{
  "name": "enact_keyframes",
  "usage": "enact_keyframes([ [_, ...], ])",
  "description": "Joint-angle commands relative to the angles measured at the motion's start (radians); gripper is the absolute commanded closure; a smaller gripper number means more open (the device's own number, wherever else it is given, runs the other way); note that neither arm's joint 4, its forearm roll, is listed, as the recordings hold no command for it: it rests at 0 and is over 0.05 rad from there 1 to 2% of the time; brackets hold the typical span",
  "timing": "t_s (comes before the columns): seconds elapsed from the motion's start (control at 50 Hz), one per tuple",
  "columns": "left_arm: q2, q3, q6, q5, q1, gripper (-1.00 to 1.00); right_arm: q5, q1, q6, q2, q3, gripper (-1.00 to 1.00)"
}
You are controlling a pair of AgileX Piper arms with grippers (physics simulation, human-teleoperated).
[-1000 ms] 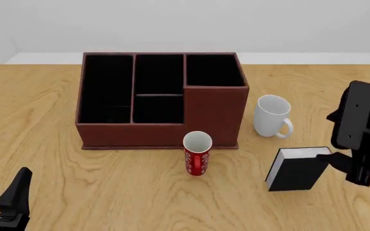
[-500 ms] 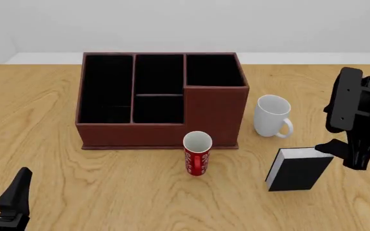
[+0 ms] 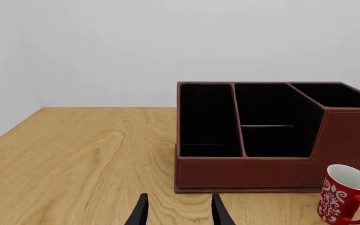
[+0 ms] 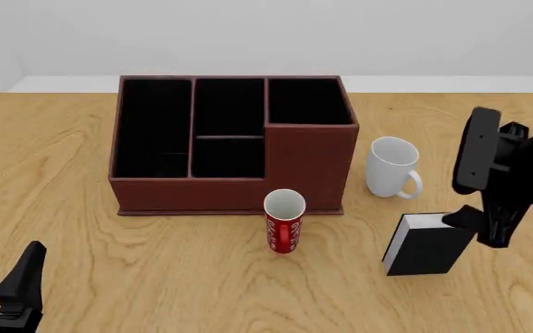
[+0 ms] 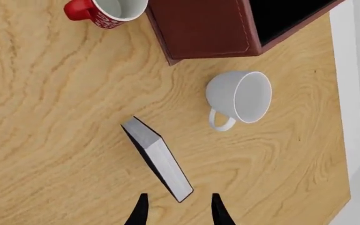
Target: Pick up the book and place it in the right compartment of the caddy.
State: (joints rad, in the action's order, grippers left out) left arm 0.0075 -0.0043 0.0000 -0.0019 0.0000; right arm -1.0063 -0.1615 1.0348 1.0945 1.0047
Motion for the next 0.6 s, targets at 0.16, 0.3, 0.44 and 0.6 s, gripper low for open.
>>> enact_keyframes([
  [0.16, 0.000, 0.000, 0.000, 0.000, 0.000, -1.00, 0.022, 0.017, -0.004, 0.048, -0.002, -1.00],
  [0.3, 0.000, 0.000, 0.000, 0.000, 0.000, -1.00, 0.034, 0.020, -0.002, 0.075, 0.004, -1.00],
  [0.44, 0.000, 0.000, 0.000, 0.000, 0.000, -1.00, 0.045, 0.014, -0.009, 0.090, 0.000, -1.00],
  [0.6, 0.000, 0.000, 0.000, 0.000, 0.000, -1.00, 0.068, 0.005, -0.018, 0.106, -0.018, -1.00],
])
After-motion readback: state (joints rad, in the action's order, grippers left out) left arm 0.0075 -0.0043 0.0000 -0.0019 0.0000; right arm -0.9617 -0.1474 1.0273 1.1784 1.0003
